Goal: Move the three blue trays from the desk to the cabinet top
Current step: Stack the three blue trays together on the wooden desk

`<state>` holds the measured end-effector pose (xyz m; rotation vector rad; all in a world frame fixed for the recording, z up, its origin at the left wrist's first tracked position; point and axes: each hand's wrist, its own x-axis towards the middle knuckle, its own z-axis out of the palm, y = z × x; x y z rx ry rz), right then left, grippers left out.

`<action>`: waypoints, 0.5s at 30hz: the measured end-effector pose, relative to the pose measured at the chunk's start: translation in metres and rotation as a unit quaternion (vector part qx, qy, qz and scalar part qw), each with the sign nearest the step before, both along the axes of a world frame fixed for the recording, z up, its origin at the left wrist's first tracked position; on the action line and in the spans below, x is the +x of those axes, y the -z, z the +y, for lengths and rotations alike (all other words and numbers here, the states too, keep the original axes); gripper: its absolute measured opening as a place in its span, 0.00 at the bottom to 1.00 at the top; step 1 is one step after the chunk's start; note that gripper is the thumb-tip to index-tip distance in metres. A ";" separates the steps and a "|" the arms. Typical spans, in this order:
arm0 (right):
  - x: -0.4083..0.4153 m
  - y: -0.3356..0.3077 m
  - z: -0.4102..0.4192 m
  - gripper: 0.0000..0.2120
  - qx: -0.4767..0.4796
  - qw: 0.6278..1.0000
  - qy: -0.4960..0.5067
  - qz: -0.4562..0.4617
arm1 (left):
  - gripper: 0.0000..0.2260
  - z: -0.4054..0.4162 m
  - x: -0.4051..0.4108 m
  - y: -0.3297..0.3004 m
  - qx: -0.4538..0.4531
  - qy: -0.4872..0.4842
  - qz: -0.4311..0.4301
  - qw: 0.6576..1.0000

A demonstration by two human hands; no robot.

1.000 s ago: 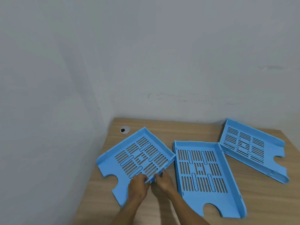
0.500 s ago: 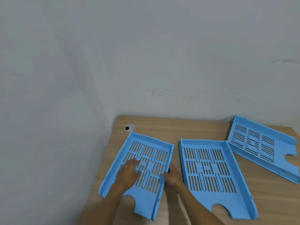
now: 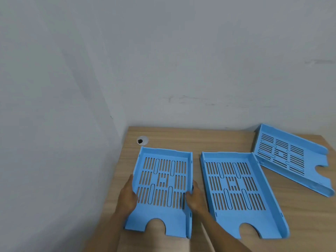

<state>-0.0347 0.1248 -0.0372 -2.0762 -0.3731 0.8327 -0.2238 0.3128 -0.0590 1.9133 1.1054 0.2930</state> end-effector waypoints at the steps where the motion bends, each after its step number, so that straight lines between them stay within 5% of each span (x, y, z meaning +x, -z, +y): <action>1: -0.002 0.003 0.000 0.20 -0.001 1.000 0.006 -0.005 | 0.20 -0.003 0.000 -0.002 -0.002 -0.014 0.000 1.000; 9: 0.020 -0.031 0.015 0.23 0.014 1.000 -0.011 -0.026 | 0.29 -0.001 0.016 -0.034 0.060 -0.098 0.024 0.993; 15: 0.056 -0.069 -0.009 0.34 0.064 0.996 -0.005 -0.059 | 0.22 -0.029 0.064 -0.087 0.073 -0.163 0.002 0.984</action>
